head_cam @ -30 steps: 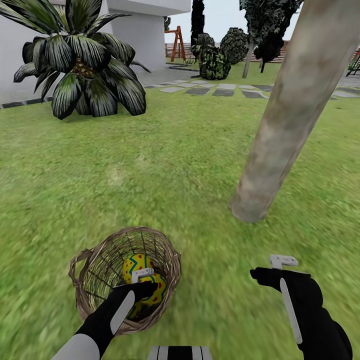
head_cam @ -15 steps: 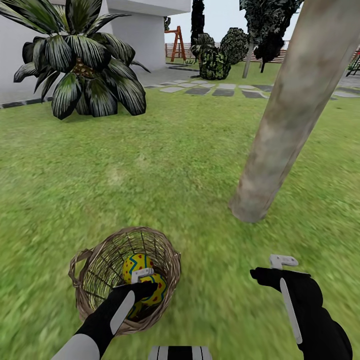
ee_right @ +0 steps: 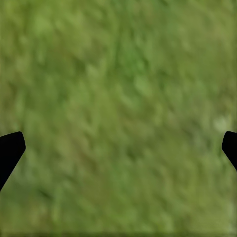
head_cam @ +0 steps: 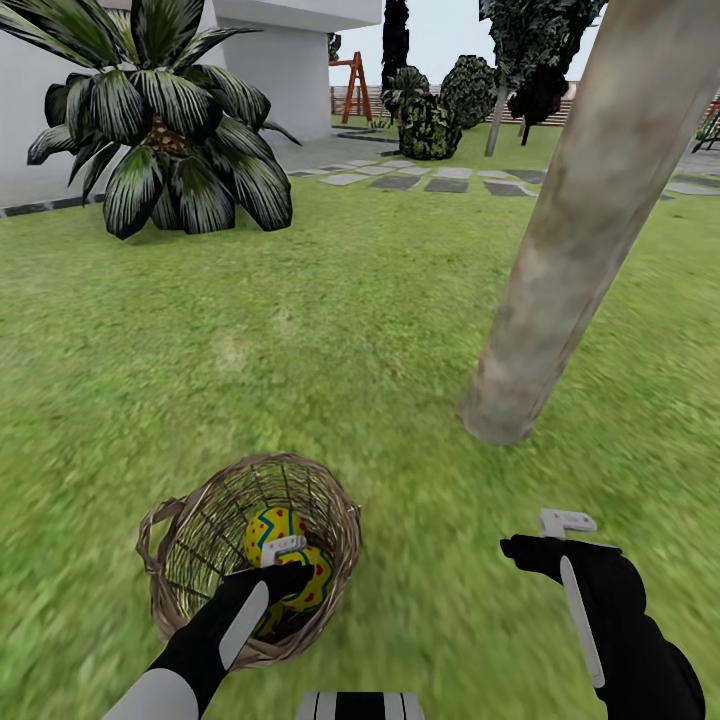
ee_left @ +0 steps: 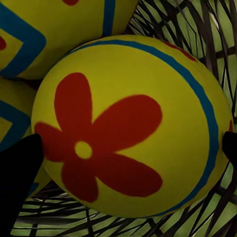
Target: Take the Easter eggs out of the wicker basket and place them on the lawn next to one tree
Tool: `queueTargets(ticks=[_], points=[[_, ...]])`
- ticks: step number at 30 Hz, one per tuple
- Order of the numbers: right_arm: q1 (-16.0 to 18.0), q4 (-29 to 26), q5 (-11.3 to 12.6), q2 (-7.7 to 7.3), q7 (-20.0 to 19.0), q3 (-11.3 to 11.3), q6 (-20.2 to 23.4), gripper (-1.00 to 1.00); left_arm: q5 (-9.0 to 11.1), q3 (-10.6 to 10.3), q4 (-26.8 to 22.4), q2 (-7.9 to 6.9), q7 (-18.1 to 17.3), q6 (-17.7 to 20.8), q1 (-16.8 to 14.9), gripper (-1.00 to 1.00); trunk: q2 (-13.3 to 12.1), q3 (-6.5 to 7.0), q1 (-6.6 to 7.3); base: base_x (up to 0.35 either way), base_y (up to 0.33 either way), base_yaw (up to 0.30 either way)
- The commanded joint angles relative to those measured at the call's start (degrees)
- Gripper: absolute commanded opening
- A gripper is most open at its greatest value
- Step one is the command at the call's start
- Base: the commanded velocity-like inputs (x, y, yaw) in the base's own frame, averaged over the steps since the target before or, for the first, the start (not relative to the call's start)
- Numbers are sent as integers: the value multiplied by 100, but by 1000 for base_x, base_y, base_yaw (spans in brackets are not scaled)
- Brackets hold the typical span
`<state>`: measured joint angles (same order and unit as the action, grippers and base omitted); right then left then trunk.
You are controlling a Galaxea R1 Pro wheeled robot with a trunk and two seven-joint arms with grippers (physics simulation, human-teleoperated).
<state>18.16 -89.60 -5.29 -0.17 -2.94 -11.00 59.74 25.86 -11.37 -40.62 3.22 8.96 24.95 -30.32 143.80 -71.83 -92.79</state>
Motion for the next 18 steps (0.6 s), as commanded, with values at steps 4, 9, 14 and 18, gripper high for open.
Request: queueTargets(ticks=[4, 9, 14, 18], points=[[5, -5, -51, -1, -31, 2, 26, 100, -4, -27, -7, -4, 62, 28, 0, -100, 2, -5, 1, 0, 0, 0], [5, -5, -51, -1, -31, 2, 26, 100, -5, -34, -7, -5, 62, 28, 0, -100, 2, -5, 1, 0, 0, 0], [3, -5, -51, -1, -31, 2, 26, 100, -3, -36, -7, 0, 62, 29, 0, -100, 2, -5, 1, 0, 0, 0], [8, -5, -51, -1, -31, 2, 26, 100, -2, -38, -7, 2, 62, 35, 0, -100, 2, -5, 1, 0, 0, 0]])
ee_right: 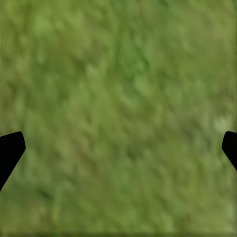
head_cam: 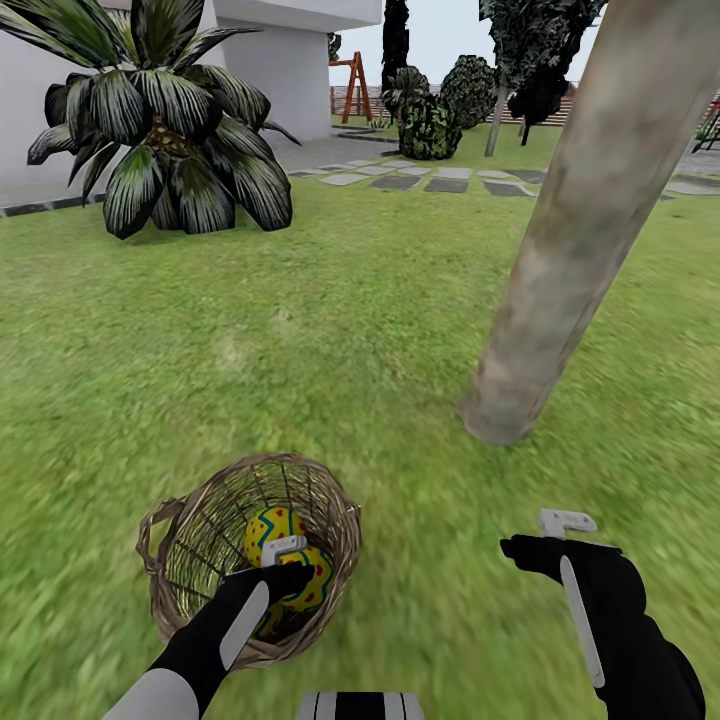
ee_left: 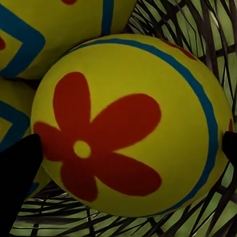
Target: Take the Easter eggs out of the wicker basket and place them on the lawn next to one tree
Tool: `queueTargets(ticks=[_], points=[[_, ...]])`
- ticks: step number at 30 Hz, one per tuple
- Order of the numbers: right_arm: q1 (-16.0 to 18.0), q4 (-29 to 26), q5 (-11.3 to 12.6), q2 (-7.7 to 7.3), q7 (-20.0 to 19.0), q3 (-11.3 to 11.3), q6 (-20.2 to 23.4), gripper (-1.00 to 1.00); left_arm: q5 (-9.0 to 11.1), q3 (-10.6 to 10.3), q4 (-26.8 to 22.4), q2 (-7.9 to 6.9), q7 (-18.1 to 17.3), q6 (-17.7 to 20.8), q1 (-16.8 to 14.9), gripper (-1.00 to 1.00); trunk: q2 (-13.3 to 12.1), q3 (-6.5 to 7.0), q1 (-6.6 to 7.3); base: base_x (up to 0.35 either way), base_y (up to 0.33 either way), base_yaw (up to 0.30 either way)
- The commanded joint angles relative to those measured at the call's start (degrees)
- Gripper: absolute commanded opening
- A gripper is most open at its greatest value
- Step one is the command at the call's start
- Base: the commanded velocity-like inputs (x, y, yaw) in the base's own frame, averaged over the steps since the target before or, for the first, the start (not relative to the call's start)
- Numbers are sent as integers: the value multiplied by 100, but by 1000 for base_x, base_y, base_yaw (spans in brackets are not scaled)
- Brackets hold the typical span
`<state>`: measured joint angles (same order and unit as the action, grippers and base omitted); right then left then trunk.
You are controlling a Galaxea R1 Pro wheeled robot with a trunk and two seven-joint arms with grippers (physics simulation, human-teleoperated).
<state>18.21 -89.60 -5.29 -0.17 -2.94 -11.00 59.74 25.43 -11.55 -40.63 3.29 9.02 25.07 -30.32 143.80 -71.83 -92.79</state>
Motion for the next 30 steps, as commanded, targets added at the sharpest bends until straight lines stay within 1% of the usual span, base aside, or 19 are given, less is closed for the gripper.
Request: queueTargets(ticks=[1, 3, 5, 15, 19, 26, 28, 30], points=[[3, -5, -51, -1, -31, 2, 26, 100, 41, -21, -6, -4, 56, 23, 0, -100, 2, -5, 1, 0, 0, 0], [1, -5, -51, -1, -31, 2, 26, 100, 41, -22, -6, -4, 56, 24, 0, -100, 2, -5, 1, 0, 0, 0], [0, -5, -51, -2, -31, 2, 26, 100, 41, -22, -6, -4, 56, 24, 0, -100, -1, 39, 6, 0, 0, 0], [1, -5, -51, -2, -31, 2, 26, 100, 40, -23, -6, -4, 56, 19, 0, -100, -1, 39, 6, 0, 0, 0], [-1, -5, -51, -8, -31, 2, 26, 100, 40, -23, -6, -7, 56, 23, 0, -100, -6, 128, 16, 0, 0, 0], [-1, -5, -51, -10, -31, 2, 26, 100, 41, -20, -6, -12, 56, 24, 0, -100, -6, 128, 16, 0, 0, 0], [-1, -5, -51, -10, -31, 2, 26, 100, 41, -22, -6, -13, 56, 24, 0, -100, -9, 172, 21, 0, 0, 0], [-1, -5, -51, -10, -31, 2, 26, 100, 39, -18, -6, -13, 56, 24, 0, -100, -9, 172, 21, 0, 0, 0]])
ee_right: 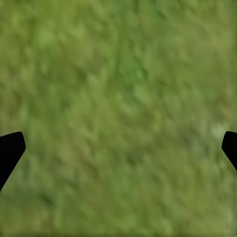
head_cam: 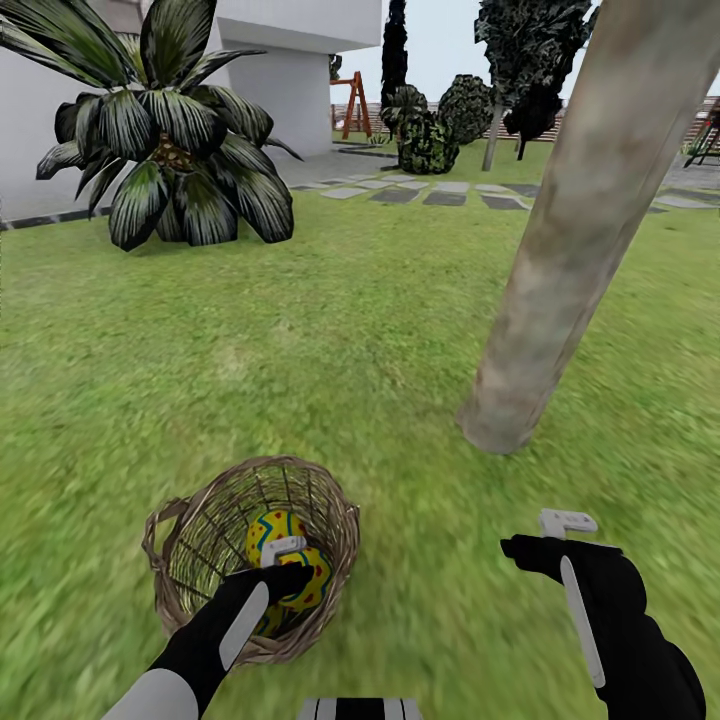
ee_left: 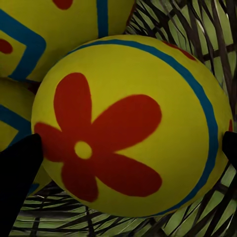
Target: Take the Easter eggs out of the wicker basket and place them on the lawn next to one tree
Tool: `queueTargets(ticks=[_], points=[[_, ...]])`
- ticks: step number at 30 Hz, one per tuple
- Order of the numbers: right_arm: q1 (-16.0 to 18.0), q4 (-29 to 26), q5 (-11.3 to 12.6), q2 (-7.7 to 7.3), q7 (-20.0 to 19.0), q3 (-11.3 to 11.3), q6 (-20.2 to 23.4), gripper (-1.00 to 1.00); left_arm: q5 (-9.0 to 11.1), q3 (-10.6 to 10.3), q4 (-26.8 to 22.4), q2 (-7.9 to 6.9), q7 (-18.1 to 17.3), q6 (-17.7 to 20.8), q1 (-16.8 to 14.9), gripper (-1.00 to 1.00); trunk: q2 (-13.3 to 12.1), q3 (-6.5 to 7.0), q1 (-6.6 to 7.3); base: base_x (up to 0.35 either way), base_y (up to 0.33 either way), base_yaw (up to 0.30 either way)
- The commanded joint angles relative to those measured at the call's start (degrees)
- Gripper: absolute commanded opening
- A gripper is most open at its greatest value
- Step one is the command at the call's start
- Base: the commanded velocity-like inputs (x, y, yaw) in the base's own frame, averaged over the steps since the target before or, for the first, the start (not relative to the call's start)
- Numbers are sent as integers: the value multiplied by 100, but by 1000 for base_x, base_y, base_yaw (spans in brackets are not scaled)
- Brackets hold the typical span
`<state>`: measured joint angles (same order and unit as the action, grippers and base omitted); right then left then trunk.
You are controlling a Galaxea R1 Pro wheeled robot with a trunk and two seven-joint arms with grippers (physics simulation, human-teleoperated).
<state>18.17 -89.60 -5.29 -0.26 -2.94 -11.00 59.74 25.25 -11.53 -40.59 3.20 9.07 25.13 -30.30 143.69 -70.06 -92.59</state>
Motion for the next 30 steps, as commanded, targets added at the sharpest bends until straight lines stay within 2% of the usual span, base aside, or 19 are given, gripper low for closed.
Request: queueTargets(ticks=[1, 6, 8, 19, 21, 28, 30], points=[[3, -5, -51, -1, -31, 2, 26, 100, 59, -19, -10, -3, 51, 18, -2, -100, 2, -5, 1, 0, 0, 0], [4, -5, -51, -1, -31, 2, 26, 100, 57, 6, -10, -3, 58, 18, -2, -100, 2, -5, 1, 0, 0, 0], [5, -5, -51, -1, -31, 2, 26, 100, 59, 15, -10, -3, 69, 18, -2, -100, -1, 40, 6, 0, 0, 0], [3, -5, -51, -1, -31, -5, 26, 100, 58, 23, -18, -3, 103, 25, -2, -100, -1, 40, 6, 0, 0, 0], [3, -5, -51, -1, -31, -6, 26, 100, 59, 21, -19, -2, 104, 26, -2, -100, -3, 84, 11, 0, 0, 0], [3, -5, -51, -1, -31, -7, 26, 100, 57, 20, -168, -3, 108, 35, -2, -100, -3, 84, 11, 0, 0, 0], [4, -5, -51, -1, -31, -7, 26, 100, 55, 20, -174, -3, 111, 36, 0, -100, -6, 128, 17, 0, 0, 0]])
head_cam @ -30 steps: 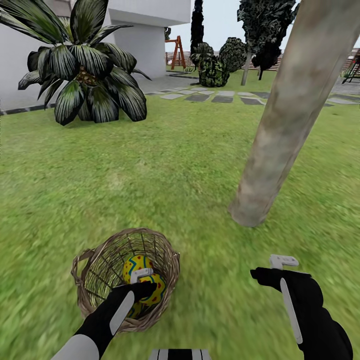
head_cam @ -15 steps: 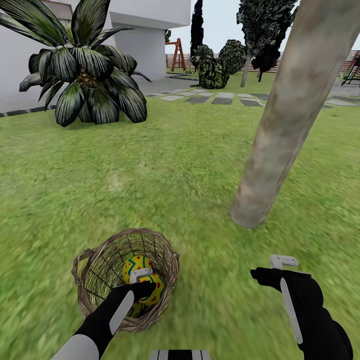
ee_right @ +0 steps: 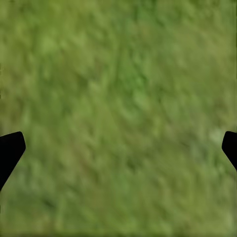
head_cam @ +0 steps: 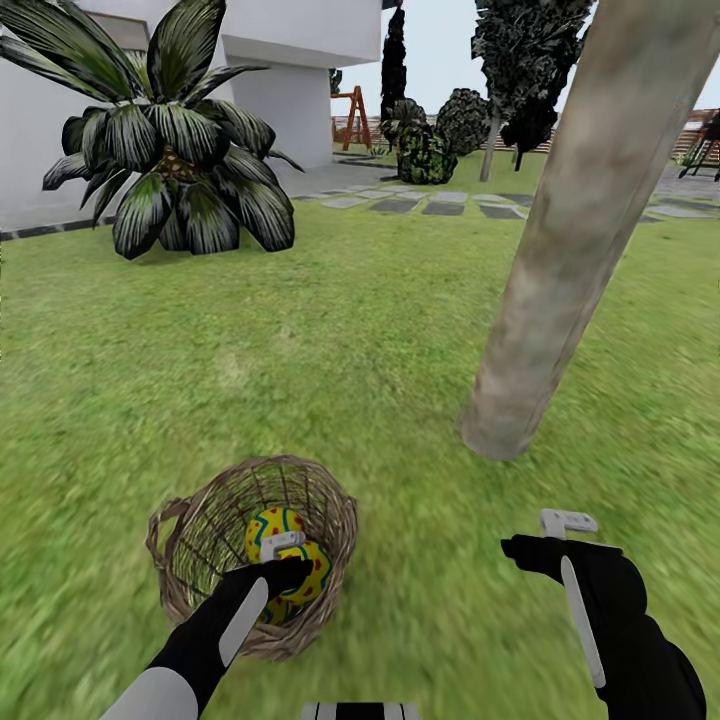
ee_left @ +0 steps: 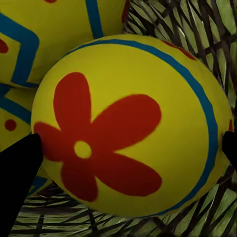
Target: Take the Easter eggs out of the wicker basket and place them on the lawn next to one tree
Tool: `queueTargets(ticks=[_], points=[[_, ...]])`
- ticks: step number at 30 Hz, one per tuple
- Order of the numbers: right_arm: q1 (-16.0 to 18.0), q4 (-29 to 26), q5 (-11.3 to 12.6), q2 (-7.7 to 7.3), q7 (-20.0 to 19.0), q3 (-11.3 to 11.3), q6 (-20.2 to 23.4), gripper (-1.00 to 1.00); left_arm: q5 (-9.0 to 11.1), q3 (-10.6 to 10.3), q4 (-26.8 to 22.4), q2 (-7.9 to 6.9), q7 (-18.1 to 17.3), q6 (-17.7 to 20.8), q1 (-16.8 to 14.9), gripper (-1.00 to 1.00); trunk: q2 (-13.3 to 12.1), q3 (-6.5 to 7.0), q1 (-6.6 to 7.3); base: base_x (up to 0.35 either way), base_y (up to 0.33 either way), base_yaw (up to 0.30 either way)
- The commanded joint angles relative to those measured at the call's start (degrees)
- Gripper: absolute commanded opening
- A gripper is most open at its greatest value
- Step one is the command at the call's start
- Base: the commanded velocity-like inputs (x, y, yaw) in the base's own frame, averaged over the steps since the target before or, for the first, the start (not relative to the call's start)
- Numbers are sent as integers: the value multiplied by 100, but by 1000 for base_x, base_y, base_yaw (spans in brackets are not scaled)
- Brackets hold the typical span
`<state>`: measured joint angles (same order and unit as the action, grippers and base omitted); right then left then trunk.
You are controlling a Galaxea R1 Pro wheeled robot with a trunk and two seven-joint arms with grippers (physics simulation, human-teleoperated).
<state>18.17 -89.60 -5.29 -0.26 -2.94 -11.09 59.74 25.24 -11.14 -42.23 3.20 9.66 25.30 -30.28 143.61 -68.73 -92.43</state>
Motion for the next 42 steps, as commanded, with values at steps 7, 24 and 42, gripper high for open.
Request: queueTargets(ticks=[7, 24, 42], points=[[3, -6, -51, -1, -31, 2, 26, 100, 51, -11, -37, -3, 60, 78, 5, -100, 2, -4, 1, 0, 0, 0], [5, -8, -51, -1, -31, 2, 26, 100, 57, -12, -42, -3, 62, 109, 5, -100, -6, 129, 16, 0, 0, 0], [3, -6, -51, -1, -31, 0, 26, 100, 60, -24, -337, -3, 68, 439, 5, -100, -13, 240, 29, 0, 0, 0]])
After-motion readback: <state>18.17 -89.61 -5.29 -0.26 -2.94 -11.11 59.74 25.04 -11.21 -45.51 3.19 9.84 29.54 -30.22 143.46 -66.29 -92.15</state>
